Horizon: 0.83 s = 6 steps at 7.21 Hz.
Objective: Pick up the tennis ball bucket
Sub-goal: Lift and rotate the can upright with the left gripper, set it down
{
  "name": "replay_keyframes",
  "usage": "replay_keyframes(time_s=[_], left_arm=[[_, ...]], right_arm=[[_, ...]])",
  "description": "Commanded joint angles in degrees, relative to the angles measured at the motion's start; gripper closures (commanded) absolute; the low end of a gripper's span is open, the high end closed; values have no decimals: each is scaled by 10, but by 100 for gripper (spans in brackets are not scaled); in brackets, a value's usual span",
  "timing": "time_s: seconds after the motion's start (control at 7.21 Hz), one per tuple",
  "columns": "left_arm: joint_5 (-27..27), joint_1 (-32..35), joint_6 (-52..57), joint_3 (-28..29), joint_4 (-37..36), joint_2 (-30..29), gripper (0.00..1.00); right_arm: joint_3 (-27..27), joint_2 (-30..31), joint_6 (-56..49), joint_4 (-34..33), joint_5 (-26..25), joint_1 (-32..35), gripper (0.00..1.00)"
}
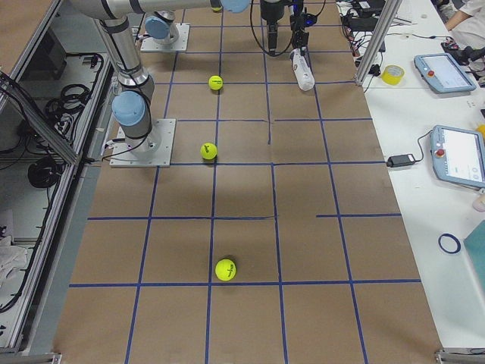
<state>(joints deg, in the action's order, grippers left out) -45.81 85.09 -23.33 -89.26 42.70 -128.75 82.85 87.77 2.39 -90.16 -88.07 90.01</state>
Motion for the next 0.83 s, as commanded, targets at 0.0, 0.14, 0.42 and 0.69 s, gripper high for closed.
replay_keyframes(time_s=[0.0, 0.14, 0.42, 0.69], left_arm=[[-45, 1, -32, 17, 21, 24, 100], [-50, 1, -70, 55, 63, 42, 100], [-129, 11, -83, 184, 218, 69, 100], [-253, 45, -71, 231, 277, 81, 100]], right_arm=[[1, 1, 0, 1, -2, 0, 0], [1, 2, 0, 1, -1, 0, 0], [5, 4, 0, 1, -2, 0, 0], [6, 6, 0, 1, -2, 0, 0]])
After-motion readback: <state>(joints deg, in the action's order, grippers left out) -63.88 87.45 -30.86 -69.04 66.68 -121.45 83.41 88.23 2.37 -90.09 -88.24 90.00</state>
